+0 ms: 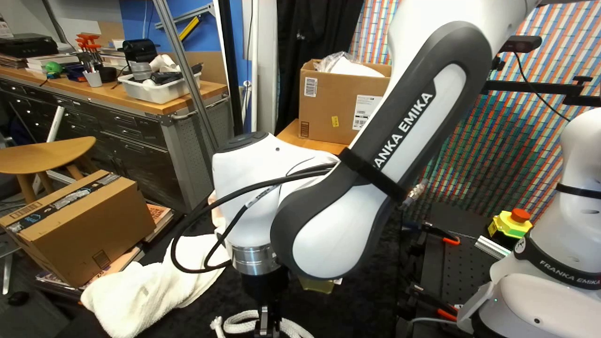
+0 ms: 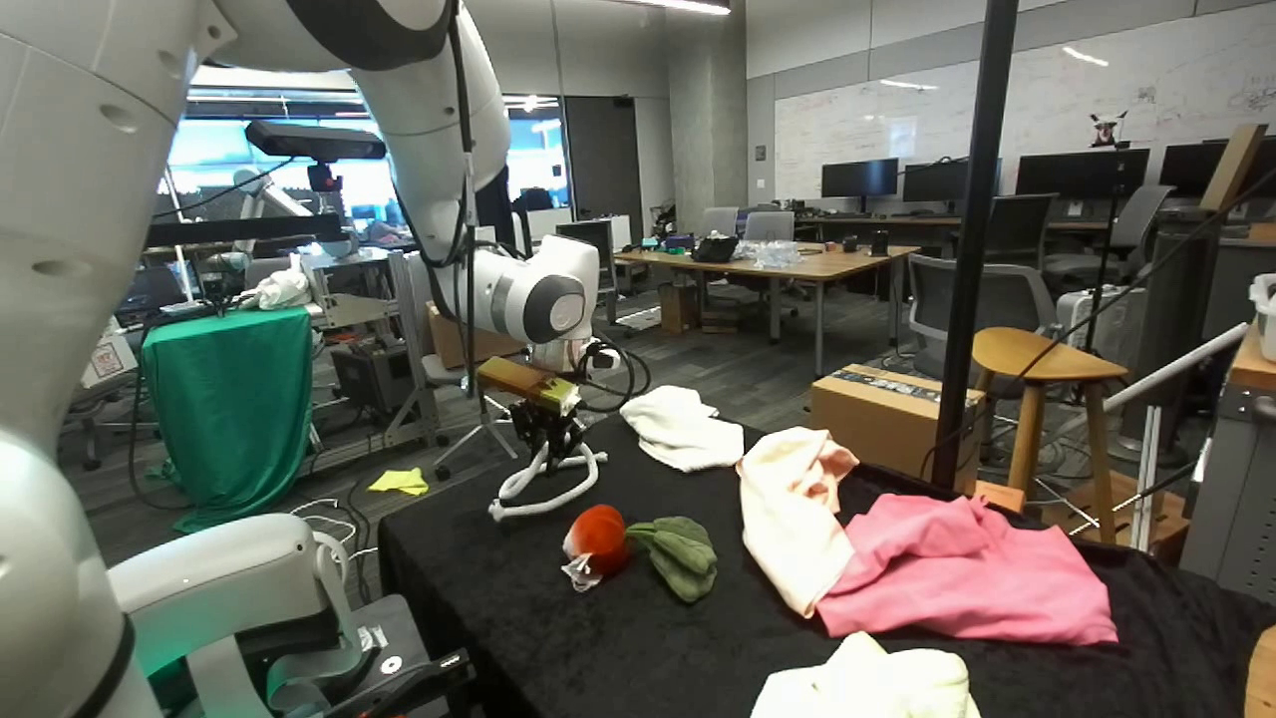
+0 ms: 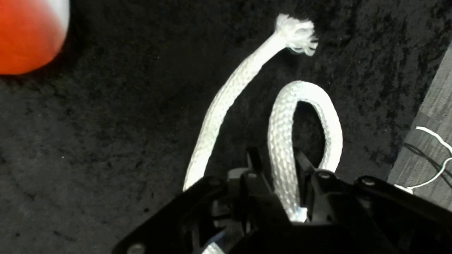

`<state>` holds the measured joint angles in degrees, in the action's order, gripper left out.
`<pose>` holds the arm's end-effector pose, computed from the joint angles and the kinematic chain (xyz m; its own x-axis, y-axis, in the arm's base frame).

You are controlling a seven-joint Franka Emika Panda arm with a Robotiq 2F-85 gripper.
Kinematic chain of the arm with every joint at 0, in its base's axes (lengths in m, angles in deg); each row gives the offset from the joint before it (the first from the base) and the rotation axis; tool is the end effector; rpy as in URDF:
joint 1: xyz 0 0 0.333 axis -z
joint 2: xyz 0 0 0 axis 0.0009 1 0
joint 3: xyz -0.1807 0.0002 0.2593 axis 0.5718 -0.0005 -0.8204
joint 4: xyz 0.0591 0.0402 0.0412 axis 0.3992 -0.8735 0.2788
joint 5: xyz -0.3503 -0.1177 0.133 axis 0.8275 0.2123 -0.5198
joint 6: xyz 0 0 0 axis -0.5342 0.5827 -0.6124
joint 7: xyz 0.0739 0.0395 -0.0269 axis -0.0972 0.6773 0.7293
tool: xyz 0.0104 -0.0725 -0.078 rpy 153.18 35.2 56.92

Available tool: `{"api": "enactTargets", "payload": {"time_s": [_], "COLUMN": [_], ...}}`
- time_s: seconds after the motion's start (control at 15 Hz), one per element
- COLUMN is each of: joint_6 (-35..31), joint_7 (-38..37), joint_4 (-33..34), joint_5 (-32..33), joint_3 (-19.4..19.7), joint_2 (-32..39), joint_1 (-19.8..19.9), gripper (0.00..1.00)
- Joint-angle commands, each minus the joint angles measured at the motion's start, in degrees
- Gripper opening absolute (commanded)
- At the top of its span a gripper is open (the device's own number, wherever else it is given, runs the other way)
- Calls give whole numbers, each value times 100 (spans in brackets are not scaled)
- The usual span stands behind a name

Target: Put the rope, clothes and the stuffed object on top of each other

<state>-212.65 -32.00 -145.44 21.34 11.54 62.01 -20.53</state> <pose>0.4544 0.3567 0.1984 0.8474 0.5226 -0.0935 0.5004 -0.8450 -0.1886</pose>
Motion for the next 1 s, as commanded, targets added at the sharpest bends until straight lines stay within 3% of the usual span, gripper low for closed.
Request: {"api": "enactTargets", "payload": {"time_s": [0.0,0.13,0.47,0.93], "joint_6": [124,254,385,354], "joint_7": [78,161,346,517], "joint_4": [54,51,-4,-38], "joint_5": [83,74,28,-94], "joint_3": [-21,-41,-43,132], "joint_2": [-114,-199,-563,-1449], "joint_1": [10,43,151,627], "gripper": [7,4,7,7]}}
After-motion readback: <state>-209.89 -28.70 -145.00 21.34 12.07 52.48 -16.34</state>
